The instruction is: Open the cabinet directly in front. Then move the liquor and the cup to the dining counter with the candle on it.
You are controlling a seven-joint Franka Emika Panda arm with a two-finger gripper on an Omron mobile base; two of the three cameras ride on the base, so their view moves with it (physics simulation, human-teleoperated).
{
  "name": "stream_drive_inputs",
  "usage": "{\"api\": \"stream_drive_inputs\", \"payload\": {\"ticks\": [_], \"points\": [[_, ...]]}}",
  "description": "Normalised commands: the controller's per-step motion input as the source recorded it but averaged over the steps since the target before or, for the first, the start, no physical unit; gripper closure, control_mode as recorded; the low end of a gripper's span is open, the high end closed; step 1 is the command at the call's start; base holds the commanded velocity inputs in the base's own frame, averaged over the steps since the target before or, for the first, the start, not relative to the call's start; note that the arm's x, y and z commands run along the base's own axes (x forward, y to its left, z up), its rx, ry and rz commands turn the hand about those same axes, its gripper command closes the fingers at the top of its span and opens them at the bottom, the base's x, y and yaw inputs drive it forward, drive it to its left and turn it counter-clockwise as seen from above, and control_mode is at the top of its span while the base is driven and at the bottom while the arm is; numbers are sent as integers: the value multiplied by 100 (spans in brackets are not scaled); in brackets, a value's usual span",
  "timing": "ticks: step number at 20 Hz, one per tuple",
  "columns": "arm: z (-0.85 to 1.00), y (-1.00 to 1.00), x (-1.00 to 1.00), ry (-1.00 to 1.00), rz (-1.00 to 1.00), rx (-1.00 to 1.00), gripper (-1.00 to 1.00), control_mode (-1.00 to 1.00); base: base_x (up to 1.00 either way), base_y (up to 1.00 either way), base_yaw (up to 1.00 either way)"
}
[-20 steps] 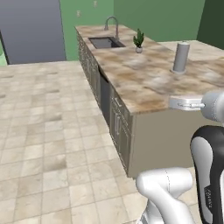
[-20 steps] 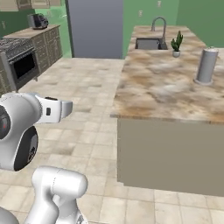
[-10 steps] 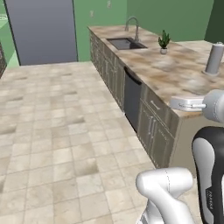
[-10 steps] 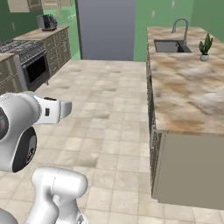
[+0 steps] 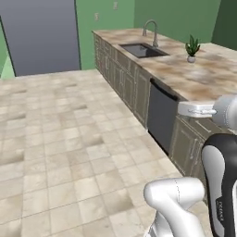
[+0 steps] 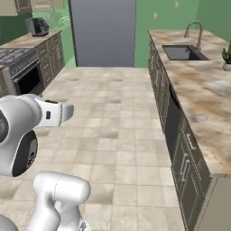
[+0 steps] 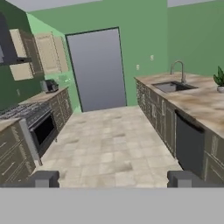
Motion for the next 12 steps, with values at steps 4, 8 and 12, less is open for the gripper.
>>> {"api": "stream_drive_inputs", "payload": {"ticks": [4, 8, 12], "points": [[0, 0, 0, 0, 0, 0, -100, 100, 100, 84, -21], [0, 0, 0, 0, 0, 0, -100, 100, 100, 71, -13], [0, 0, 0, 0, 0, 0, -100, 100, 100, 42, 1]]}}
